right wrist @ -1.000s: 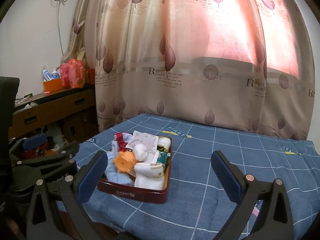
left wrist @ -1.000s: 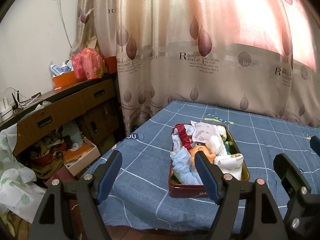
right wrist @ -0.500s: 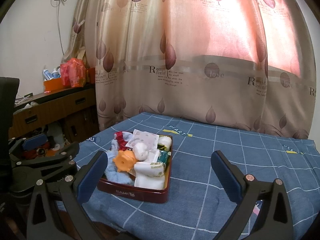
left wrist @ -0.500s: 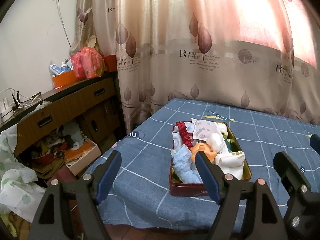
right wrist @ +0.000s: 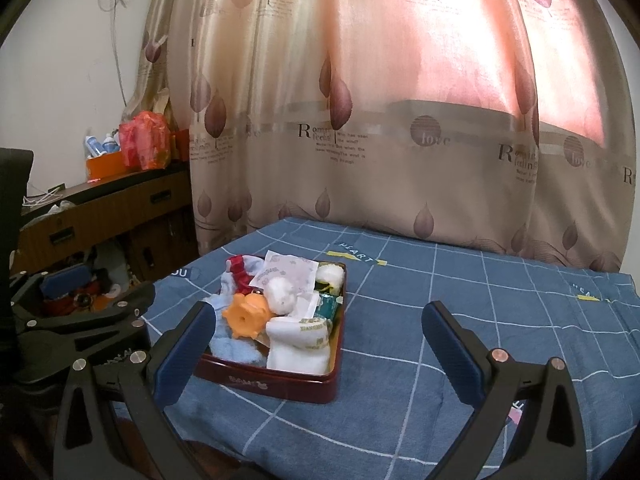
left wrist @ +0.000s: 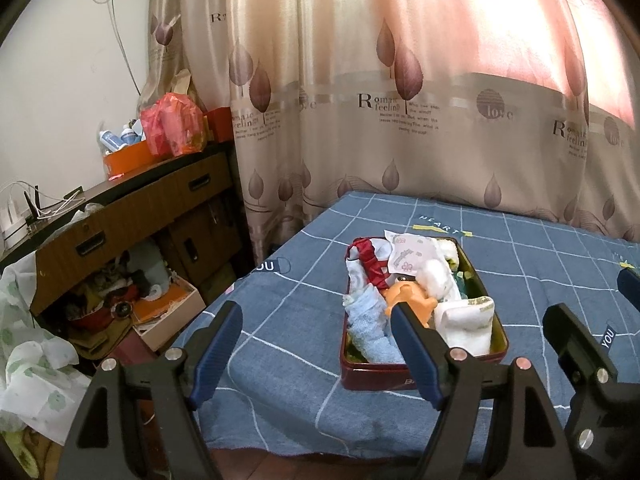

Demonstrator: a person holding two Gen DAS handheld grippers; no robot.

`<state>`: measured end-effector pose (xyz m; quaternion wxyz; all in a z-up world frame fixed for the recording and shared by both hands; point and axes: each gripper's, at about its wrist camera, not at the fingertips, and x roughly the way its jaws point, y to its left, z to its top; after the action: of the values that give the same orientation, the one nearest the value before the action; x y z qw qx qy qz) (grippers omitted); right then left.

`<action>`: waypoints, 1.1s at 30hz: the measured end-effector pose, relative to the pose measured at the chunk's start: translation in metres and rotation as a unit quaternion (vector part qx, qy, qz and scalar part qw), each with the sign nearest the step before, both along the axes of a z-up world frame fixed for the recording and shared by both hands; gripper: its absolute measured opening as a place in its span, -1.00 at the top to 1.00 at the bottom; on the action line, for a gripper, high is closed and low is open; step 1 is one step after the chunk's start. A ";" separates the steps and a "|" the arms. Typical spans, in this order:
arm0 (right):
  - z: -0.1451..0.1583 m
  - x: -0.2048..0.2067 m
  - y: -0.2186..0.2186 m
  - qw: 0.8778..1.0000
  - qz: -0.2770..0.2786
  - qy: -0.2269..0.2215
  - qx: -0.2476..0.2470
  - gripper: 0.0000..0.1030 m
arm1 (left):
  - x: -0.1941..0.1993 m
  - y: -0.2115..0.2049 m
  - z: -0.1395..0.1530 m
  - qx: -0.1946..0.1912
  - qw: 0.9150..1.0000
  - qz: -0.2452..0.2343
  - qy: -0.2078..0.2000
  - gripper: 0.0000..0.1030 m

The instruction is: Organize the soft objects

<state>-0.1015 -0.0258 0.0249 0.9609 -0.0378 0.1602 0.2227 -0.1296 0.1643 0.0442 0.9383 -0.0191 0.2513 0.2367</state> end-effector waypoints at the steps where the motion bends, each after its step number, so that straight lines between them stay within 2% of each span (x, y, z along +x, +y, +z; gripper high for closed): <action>1: 0.001 0.003 -0.001 1.000 0.001 0.001 0.001 -0.99 | 0.001 0.000 0.000 0.000 1.000 0.000 0.001 -0.53; 33: -0.007 0.020 0.001 1.000 0.004 0.020 0.002 -0.99 | 0.012 0.007 -0.007 0.001 1.000 -0.006 0.024 -0.54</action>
<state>-0.0811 -0.0247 0.0182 0.9566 -0.0321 0.1790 0.2277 -0.1179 0.1713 0.0375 0.9334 -0.0106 0.2740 0.2316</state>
